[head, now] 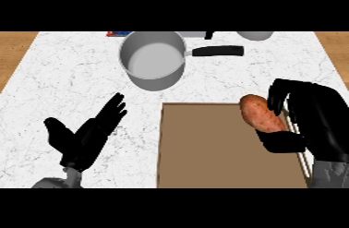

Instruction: Pick the sweet potato from the tray and place it in the pot

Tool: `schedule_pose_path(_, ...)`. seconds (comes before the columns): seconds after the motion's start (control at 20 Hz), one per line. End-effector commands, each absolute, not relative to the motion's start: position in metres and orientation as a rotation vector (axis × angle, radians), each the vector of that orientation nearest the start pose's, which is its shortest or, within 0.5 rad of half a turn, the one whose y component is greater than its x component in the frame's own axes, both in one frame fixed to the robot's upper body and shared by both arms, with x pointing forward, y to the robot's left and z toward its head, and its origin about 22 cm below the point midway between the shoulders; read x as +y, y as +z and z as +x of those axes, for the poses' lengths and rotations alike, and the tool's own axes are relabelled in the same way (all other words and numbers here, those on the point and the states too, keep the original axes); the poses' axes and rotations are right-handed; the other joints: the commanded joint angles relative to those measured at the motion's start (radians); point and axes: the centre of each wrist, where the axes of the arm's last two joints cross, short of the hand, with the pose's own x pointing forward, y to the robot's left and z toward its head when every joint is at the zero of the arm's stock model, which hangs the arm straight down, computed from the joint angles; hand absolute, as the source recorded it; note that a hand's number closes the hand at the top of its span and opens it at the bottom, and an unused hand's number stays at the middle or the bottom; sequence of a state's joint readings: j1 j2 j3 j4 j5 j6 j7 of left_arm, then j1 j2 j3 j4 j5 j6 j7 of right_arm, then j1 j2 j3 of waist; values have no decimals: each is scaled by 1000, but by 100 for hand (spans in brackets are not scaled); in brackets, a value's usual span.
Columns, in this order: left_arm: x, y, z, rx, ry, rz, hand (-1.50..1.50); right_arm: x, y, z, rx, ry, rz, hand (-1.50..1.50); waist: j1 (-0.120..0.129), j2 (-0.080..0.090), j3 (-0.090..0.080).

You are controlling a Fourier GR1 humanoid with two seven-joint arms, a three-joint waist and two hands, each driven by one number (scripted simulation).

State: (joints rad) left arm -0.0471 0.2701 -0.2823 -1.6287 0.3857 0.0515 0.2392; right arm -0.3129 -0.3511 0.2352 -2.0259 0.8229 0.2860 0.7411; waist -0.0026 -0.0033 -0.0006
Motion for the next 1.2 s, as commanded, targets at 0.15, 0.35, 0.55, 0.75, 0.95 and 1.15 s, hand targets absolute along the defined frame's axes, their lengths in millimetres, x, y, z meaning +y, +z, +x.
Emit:
schedule_pose_path(0.15,210,30,226,-1326,-161,-286,0,-179,246,245,-1625,722,-901,150,15,-1,0)
schedule_pose_path(0.35,232,31,237,-1329,-159,-259,0,-167,258,277,-1613,699,-854,150,12,3,0)
schedule_pose_path(0.55,220,18,239,-1299,-153,-289,0,-146,270,328,-1603,696,-859,150,22,7,0)
schedule_pose_path(0.75,221,24,248,-1340,-167,-279,0,-117,275,362,-1590,722,-835,150,27,9,0)
schedule_pose_path(0.95,212,25,227,-1323,-160,-295,0,-107,270,391,-1608,737,-812,150,31,8,0)
schedule_pose_path(1.15,202,23,231,-1323,-167,-293,0,-88,258,415,-1598,791,-811,150,39,12,0)
